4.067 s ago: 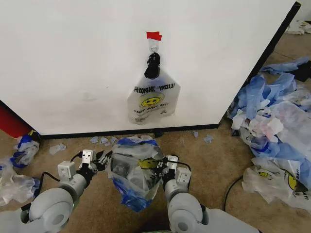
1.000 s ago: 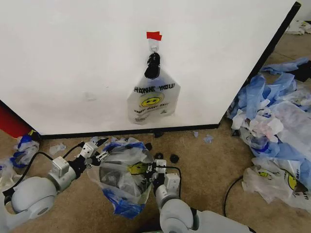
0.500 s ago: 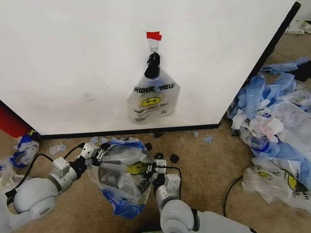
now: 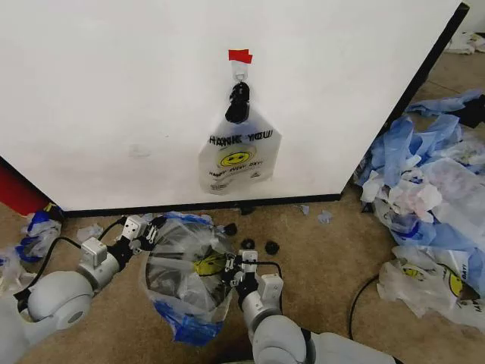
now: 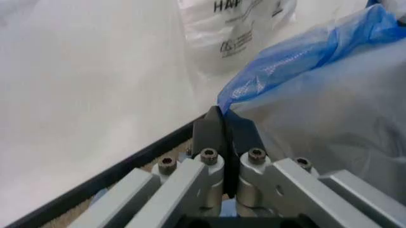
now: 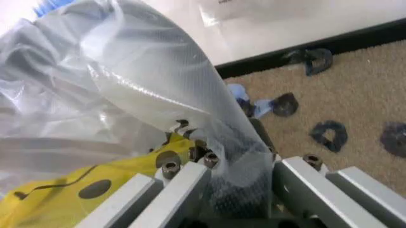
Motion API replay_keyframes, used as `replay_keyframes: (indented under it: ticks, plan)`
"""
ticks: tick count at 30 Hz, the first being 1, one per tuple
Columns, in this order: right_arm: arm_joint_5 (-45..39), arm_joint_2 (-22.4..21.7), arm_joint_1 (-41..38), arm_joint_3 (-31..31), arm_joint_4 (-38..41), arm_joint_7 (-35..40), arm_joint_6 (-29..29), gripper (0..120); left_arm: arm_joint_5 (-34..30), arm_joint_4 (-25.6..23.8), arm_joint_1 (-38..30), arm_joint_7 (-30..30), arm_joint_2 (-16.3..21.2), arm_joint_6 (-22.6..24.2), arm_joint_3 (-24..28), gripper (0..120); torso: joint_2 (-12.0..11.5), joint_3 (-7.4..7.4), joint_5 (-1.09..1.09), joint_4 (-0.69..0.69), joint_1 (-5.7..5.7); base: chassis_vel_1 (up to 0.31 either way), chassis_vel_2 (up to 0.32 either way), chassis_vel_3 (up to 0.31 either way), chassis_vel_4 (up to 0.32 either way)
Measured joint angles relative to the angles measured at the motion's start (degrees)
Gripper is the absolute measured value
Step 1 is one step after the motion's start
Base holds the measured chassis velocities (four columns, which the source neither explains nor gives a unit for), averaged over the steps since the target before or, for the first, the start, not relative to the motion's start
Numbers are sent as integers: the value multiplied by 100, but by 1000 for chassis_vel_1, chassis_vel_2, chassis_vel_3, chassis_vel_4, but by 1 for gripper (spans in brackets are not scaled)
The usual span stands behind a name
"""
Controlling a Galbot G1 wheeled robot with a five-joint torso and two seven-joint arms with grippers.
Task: Pick up the garbage bag from the wall and place it over the trash bin.
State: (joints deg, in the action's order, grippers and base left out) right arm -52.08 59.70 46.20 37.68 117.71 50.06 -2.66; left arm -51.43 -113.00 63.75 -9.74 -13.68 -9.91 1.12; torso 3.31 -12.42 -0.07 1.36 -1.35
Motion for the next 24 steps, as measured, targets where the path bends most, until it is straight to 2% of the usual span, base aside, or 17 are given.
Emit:
replay_keyframes:
  ticks: [5,24]
  plan:
    - [49,-43,-2,-29,69,-117,-112,0,-30,165,19,148,-76,-67,43,0,0,0,0,0,0,0,0,0,0]
    - [-2,-28,-54,-247,94,-165,-219,0,7,296,161,127,-433,-173,184,0,0,0,0,-1,0,0,0,0,0]
